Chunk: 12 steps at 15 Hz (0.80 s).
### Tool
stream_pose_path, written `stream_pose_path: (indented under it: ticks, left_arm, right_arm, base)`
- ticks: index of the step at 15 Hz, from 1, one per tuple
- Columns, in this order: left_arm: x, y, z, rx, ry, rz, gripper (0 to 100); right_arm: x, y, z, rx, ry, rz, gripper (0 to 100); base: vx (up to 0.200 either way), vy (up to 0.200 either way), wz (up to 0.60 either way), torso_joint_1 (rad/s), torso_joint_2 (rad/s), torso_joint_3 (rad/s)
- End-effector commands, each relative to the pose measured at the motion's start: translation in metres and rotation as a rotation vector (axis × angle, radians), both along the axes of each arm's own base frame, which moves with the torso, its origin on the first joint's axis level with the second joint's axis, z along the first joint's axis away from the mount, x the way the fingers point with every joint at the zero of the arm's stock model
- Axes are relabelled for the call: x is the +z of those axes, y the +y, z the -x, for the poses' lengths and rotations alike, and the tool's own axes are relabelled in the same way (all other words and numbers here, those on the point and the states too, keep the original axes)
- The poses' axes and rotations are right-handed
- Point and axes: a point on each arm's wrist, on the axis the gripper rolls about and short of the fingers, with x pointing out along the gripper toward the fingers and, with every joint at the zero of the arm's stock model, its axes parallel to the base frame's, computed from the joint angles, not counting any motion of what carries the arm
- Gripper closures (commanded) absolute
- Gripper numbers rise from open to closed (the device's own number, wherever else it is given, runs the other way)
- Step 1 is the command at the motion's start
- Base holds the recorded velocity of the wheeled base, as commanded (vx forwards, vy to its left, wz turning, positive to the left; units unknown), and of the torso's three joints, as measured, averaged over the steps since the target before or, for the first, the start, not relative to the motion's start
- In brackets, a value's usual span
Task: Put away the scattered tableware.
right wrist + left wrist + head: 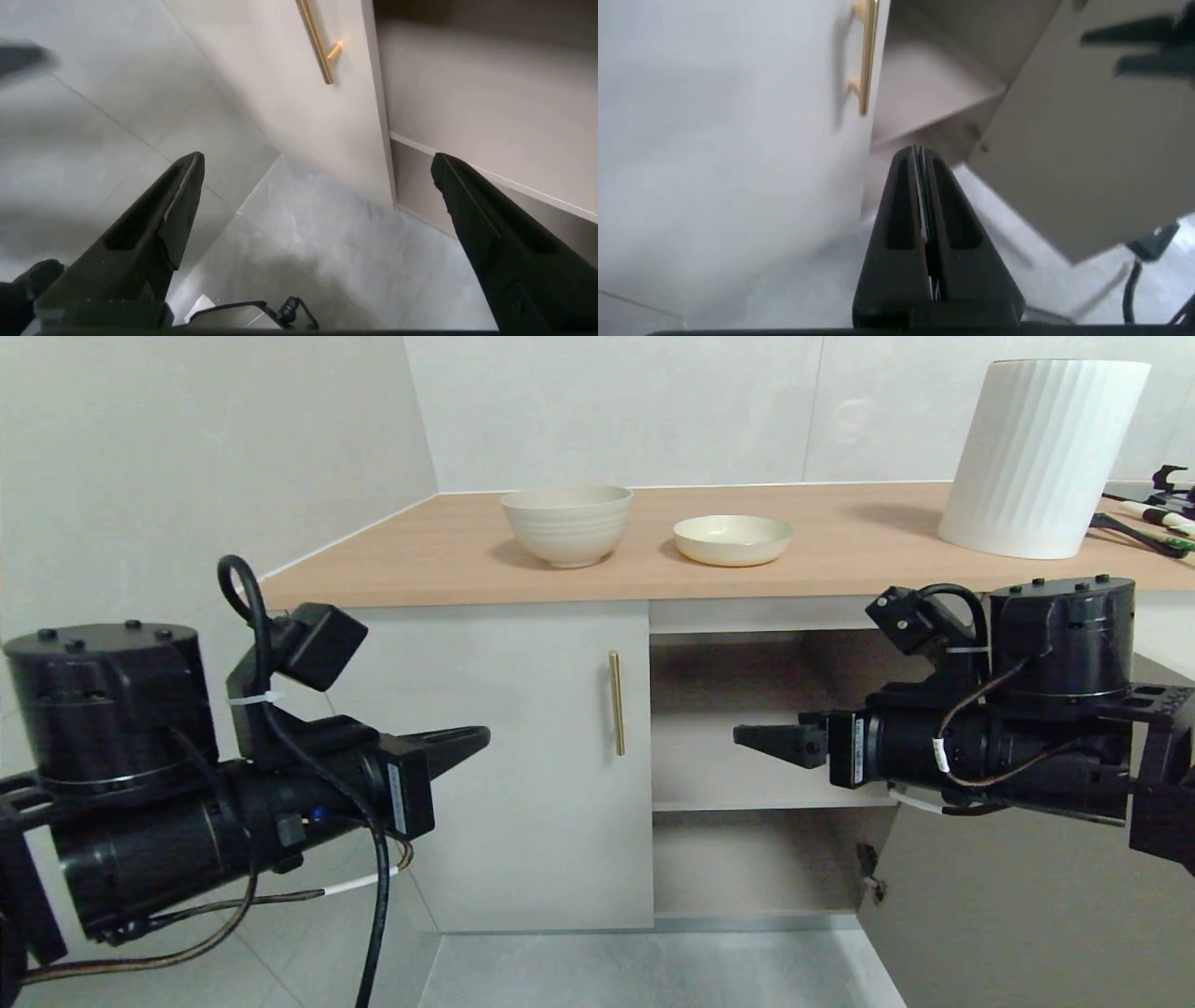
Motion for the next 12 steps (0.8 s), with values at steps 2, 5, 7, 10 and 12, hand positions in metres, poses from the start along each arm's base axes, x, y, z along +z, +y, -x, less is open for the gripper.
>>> stream_pose_path:
  ticks: [2,5,7,10,12]
  left_arm:
    - [0.02,0.008,0.011,0.013,-0.07,0.032,0]
    - [0.031,0.014,0.013,0.033,-0.115,0.051,0]
    - [0.038,0.016,0.016,0.038,-0.142,0.062,0]
    - [0.042,0.016,0.015,0.059,-0.158,0.062,0]
    - [0.044,0.018,0.019,0.064,-0.165,0.062,0]
  right_arm:
    - [0.006,-0.002,0.003,-0.001,-0.017,-0.009,0]
    - [0.021,-0.008,0.014,-0.001,-0.035,-0.02,0]
    - [0.027,-0.012,0.02,-0.004,-0.037,-0.02,0]
    - [0.031,-0.014,0.022,-0.019,-0.05,-0.023,0]
    - [0.035,-0.015,0.025,-0.021,-0.06,-0.029,0]
  base:
    - [0.0,0.0,0.0,0.0,0.0,0.0]
    - [0.0,0.0,0.0,0.0,0.0,0.0]
    - [0.0,0.0,0.0,0.0,0.0,0.0]
    - [0.0,0.0,0.0,0.0,0.0,0.0]
    - [0.0,0.0,0.0,0.0,0.0,0.0]
